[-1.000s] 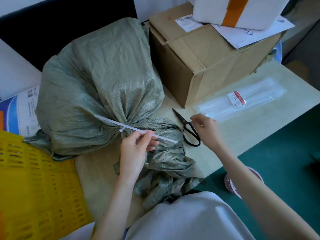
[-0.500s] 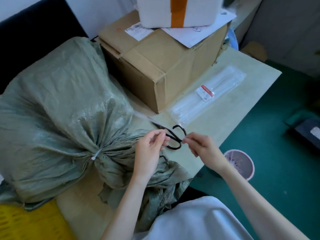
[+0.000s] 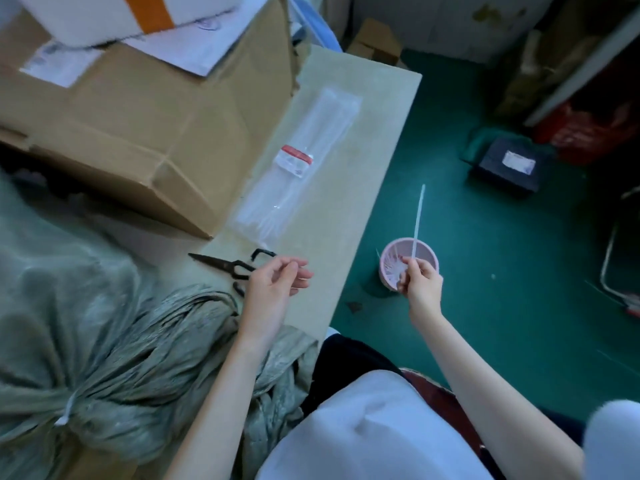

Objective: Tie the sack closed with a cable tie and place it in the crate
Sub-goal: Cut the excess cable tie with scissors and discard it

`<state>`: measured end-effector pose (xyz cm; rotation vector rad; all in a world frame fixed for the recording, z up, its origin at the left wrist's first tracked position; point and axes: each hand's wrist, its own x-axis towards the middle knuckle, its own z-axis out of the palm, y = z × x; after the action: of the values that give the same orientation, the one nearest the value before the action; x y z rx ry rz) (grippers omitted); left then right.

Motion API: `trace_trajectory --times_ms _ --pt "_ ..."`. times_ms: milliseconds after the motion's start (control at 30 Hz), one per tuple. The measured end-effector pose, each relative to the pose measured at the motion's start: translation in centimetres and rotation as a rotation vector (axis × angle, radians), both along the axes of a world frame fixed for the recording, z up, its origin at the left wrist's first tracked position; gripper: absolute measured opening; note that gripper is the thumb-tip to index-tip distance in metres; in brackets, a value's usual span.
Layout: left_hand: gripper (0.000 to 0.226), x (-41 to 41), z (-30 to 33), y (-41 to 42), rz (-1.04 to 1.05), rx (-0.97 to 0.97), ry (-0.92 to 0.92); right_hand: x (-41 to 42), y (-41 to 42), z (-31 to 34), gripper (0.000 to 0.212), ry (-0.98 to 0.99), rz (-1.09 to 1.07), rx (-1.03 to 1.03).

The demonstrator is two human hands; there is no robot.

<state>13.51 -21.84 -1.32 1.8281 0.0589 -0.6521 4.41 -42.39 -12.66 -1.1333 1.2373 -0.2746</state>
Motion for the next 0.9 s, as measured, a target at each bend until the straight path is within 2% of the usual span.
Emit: trace_trajectory --times_ms 367,467,533,667,800,900 --pt "0.023 1.2 -2.0 -3.4 -0.146 0.083 0.047 -0.2 -6.6 -7.0 0.027 0.214 -0.261 0.132" --pt "0.023 1.5 -2.5 -4.0 -0.166 0.104 0.052 0.4 -8.7 -8.2 0.03 0.26 -0.22 0.219" --pt "0.023 1.6 -2.5 -4.3 -0.184 0.113 0.051 0.2 -9.8 -9.1 0.041 0.291 -0.144 0.283" --pt "0.023 2.0 -2.4 -4.7 -0.201 0.127 0.044 -0.7 -10.6 -10.4 0.05 0.325 -0.087 0.296" --pt "0.024 2.0 -2.3 -4.5 -0.184 0.129 0.036 -0.8 -10.0 -10.0 0.048 0.284 -0.083 0.307" --pt "0.024 2.0 -2.1 -4.1 -0.168 0.119 0.033 -0.4 -9.4 -8.8 0.038 0.223 -0.1 0.314"
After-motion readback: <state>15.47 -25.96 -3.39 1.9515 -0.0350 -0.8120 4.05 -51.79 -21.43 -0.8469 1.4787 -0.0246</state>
